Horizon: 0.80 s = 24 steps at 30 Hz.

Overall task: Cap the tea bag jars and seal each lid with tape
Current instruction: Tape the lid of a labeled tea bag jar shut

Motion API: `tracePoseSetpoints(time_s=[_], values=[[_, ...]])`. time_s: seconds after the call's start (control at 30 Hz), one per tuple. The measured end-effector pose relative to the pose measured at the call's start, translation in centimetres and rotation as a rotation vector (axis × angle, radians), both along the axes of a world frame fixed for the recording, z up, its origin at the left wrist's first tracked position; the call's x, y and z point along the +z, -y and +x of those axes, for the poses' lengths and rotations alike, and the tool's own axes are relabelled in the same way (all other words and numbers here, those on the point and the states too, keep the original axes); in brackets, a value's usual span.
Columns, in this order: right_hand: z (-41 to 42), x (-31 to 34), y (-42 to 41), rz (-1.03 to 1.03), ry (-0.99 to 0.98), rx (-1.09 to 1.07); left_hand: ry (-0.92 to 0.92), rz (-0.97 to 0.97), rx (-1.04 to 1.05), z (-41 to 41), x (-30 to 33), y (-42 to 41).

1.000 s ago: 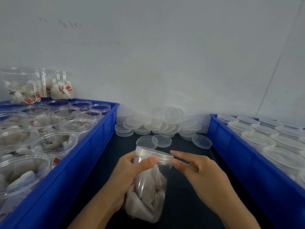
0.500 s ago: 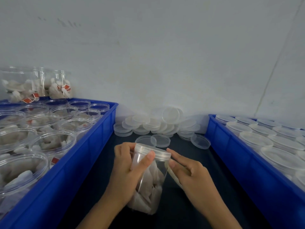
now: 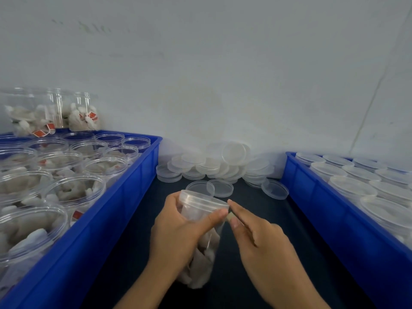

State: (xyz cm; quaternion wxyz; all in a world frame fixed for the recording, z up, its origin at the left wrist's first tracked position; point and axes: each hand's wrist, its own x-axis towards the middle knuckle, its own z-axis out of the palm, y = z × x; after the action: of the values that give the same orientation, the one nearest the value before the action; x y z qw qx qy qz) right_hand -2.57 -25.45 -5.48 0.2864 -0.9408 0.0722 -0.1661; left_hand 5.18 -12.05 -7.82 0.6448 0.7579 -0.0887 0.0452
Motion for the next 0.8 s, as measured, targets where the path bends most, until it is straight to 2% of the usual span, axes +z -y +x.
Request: tracePoseSetpoints(time_s=[0.17, 0.37, 0.53, 0.8], values=[[-0.4, 1.2, 1.3, 0.109, -0.093, -0.021, -0.027, -0.111, -0.029, 0.7, -0.2, -1.0], [-0.1, 1.4, 2.4, -0.005, -0.107, -0.034, -0.067, -0.167, -0.162, 0.7, 0.2, -1.1], [0.0, 1.1, 2.5, 0.008, -0.1, 0.002, -0.137, -0.217, -0.346, 0.5, 0.8, -1.5], [0.3, 0.5, 2.2, -0.069, -0.005, 0.015, -0.173, -0.266, -0.451, 0.8, 0.4, -1.7]])
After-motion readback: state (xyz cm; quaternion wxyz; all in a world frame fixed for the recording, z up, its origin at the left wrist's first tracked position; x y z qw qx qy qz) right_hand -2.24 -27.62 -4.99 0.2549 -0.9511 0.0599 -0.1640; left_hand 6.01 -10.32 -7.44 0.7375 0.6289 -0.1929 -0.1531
